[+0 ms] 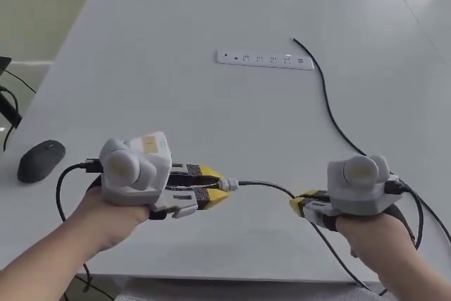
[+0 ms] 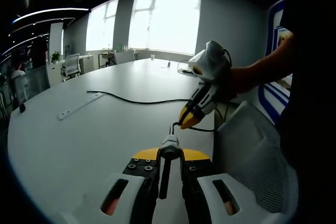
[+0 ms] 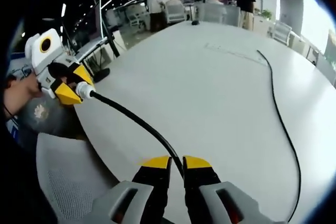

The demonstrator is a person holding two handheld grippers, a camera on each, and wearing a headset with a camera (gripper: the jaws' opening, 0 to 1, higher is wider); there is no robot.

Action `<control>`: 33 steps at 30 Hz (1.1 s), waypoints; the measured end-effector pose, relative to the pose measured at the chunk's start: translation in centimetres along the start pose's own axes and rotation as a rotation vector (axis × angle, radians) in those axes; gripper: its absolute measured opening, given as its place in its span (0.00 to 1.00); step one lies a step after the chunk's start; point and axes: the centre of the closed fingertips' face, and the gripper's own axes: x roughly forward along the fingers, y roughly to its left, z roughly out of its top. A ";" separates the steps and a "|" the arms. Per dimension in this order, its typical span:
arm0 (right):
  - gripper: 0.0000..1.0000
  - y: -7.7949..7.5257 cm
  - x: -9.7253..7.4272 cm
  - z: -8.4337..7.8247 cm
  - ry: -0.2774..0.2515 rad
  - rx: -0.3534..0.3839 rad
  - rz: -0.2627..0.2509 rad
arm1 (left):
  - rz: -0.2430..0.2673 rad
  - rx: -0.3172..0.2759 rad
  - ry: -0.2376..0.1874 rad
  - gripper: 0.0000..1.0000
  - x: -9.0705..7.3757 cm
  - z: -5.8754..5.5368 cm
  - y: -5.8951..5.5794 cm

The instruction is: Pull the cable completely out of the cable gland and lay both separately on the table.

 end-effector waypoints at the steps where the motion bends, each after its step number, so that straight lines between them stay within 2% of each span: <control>1: 0.11 0.3 -0.2 0.6 -0.021 -0.015 0.003 | 0.001 0.004 0.001 0.15 0.0 0.0 0.1; 3: 0.23 0.5 -0.4 1.3 -0.050 -0.050 0.004 | 0.003 0.004 0.000 0.15 0.0 0.1 0.1; 5: 0.27 1.3 -0.8 2.3 -0.079 -0.111 0.018 | 0.004 0.009 0.004 0.15 0.0 0.1 0.2; 8: 0.28 3.7 -1.3 4.0 -0.123 -0.253 0.063 | 0.000 0.006 0.003 0.15 0.0 0.1 0.0; 14: 0.26 7.4 -1.1 6.4 -0.176 -0.510 0.107 | 0.001 0.000 0.008 0.15 -0.1 -0.1 -0.2; 17: 0.23 8.6 -0.4 6.2 -0.150 -0.589 0.130 | 0.003 -0.001 0.011 0.15 -0.2 -0.2 -0.4; 19: 0.19 9.0 0.1 6.0 -0.136 -0.612 0.138 | 0.001 -0.005 0.009 0.15 -0.2 -0.2 -0.5; 22: 0.16 9.5 0.2 6.1 -0.142 -0.643 0.152 | 0.002 -0.005 0.009 0.15 -0.2 -0.2 -0.5; 28: 0.15 10.0 0.3 6.1 -0.148 -0.715 0.168 | 0.001 -0.005 0.008 0.15 0.0 -0.1 -0.6; 33: 0.07 10.2 0.5 6.2 -0.150 -0.734 0.176 | -0.003 -0.006 0.009 0.15 0.2 -0.1 -0.7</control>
